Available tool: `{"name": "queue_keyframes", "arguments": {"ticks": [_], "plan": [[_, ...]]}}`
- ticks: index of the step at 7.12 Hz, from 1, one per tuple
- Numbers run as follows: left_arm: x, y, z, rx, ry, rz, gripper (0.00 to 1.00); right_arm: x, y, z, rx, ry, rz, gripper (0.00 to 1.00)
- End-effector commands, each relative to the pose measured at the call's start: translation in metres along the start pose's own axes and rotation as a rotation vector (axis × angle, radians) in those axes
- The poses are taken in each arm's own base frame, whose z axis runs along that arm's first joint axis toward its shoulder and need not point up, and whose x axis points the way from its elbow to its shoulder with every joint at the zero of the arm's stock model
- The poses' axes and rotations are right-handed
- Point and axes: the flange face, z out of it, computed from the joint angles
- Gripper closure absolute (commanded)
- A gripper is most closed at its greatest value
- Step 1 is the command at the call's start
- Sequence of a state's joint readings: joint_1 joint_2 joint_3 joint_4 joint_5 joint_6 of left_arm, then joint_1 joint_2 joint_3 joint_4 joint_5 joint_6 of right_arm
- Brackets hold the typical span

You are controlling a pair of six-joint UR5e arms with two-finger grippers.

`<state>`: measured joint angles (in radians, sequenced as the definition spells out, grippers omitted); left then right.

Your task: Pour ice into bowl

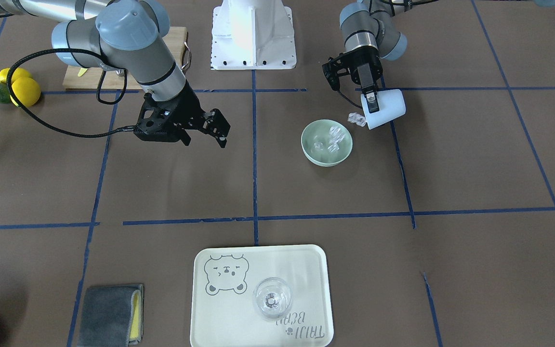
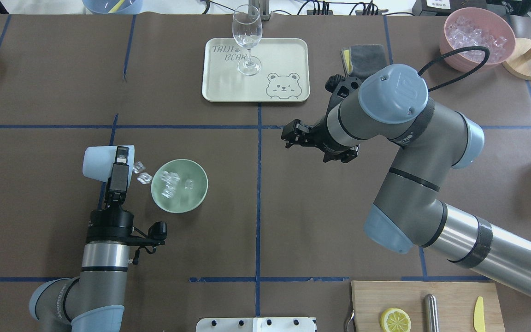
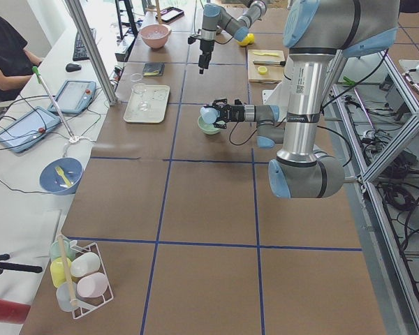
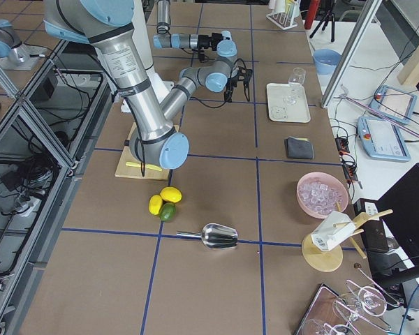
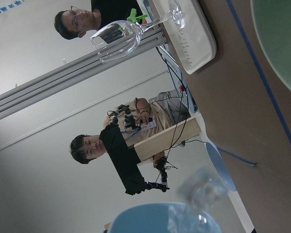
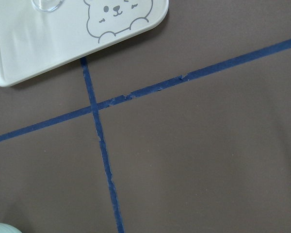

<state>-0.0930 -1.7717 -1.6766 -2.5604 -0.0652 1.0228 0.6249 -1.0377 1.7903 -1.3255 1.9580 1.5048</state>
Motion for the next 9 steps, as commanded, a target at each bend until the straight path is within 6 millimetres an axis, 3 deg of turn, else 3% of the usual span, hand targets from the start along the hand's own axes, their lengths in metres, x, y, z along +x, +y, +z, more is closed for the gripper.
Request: {"name": "queue_keyframes", "arguments": {"ticks": [1,6,9], "plan": [[-0.001,0.0,-0.001,0.002,0.0,0.059,1.0,0.0,0.0,0.0,0.0,0.001,0.0,0.0],[-0.011,0.008,-0.004,0.019,0.0,-0.037,1.0,-0.001,0.003,0.003,-0.004,0.002,-0.002,0.0],[-0.02,0.005,-0.004,0.167,0.054,-0.146,1.0,-0.002,0.007,0.005,-0.007,0.003,-0.001,0.0]]}}
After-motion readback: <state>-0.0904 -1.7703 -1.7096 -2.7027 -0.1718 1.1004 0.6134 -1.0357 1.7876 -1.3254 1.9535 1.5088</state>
